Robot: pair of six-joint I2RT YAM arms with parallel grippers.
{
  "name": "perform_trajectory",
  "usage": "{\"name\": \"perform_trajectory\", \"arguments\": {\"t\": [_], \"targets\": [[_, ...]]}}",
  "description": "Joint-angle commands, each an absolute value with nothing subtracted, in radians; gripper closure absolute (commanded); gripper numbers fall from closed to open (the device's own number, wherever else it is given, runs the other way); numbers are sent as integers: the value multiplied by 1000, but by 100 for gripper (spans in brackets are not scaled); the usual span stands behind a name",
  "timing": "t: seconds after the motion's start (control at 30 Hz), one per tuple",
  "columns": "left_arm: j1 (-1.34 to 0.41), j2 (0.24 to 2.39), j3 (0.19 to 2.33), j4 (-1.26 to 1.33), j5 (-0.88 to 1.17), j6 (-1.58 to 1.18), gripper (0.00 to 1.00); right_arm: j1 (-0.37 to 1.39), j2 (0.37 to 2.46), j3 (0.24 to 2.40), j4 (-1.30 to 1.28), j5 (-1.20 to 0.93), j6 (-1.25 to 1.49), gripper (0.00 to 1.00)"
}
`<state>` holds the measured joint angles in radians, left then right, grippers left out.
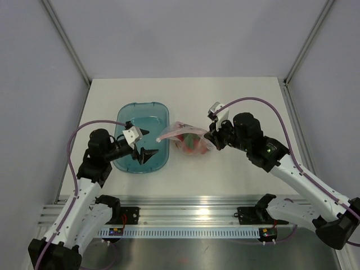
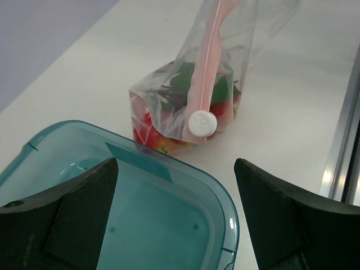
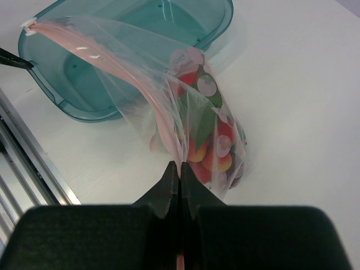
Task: Place the food in the zip-top bag and seal the zipper
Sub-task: Adjust the zipper food storage bag at the center of the board.
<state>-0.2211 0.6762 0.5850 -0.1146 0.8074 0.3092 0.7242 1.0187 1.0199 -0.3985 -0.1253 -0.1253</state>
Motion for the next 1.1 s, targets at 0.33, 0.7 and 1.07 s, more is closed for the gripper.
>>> {"name": "perform_trajectory", "arguments": {"t": [0.33, 0.7, 1.07], "targets": [[-324, 805, 583, 153, 822, 314, 18, 692, 1012, 1083, -433, -196, -100, 100], [-333, 893, 649, 126, 859, 341, 73, 686, 1011, 1114, -463, -183, -98, 100], [-333, 854, 678, 195, 887, 244, 100, 678, 1057, 1173, -537, -160, -101, 63]]}}
